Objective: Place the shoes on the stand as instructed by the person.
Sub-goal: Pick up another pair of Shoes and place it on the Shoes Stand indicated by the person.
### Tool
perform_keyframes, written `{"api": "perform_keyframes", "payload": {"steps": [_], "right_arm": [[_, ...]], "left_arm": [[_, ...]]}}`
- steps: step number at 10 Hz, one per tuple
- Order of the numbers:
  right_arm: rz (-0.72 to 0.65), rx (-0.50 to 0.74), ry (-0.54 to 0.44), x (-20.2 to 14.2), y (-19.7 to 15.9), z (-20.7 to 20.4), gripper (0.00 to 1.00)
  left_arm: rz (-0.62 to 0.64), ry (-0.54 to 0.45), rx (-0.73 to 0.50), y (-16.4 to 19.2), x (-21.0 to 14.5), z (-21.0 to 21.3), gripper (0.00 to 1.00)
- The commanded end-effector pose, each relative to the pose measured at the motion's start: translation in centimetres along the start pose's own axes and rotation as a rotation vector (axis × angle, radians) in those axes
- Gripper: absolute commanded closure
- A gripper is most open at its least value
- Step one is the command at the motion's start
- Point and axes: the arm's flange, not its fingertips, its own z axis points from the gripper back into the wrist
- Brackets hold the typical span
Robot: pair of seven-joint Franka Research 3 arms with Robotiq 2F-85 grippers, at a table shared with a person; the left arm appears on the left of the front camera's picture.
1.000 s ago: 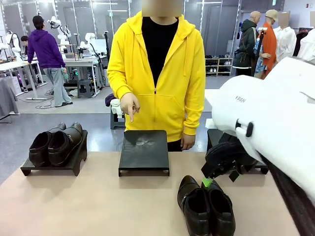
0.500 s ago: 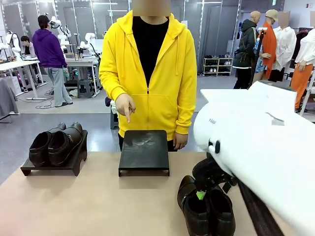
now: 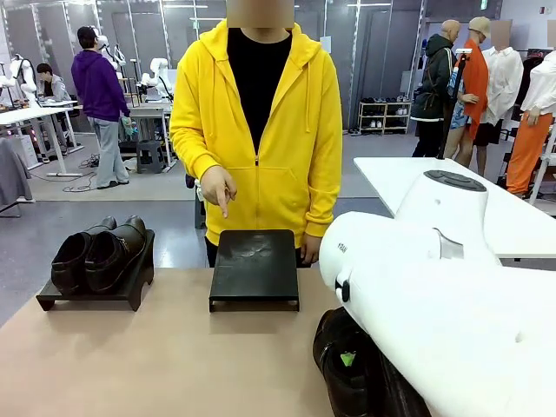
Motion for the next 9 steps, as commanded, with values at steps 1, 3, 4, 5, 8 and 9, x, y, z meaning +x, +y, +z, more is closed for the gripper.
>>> {"api": "perform_keyframes", "payload": {"steps": [1, 3, 4, 5, 8, 9], "right_arm": [[0.003, 0.003, -0.007, 0.0, 0.0, 0.4, 0.0], [0.003, 0.003, -0.007, 0.0, 0.0, 0.4, 0.0], [0.003, 0.003, -0.007, 0.0, 0.0, 0.4, 0.0], [0.003, 0.003, -0.007, 0.0, 0.0, 0.4, 0.0], [-0.017, 0.02, -0.008, 1.0, -0.6, -1.1, 0.0], [-0.024, 0.041, 0.013, 1.1, -1.0, -1.5, 0.0]], "left_arm": [[0.01, 0.011, 0.004, -0.3, -0.3, 0.0, 0.0], [0.01, 0.011, 0.004, -0.3, -0.3, 0.0, 0.0], [0.01, 0.011, 0.004, -0.3, -0.3, 0.0, 0.0], [0.01, 0.011, 0.004, -0.3, -0.3, 0.0, 0.0], [0.01, 0.011, 0.004, -0.3, -0.3, 0.0, 0.0], [0.01, 0.011, 0.004, -0.3, -0.3, 0.0, 0.0]]}}
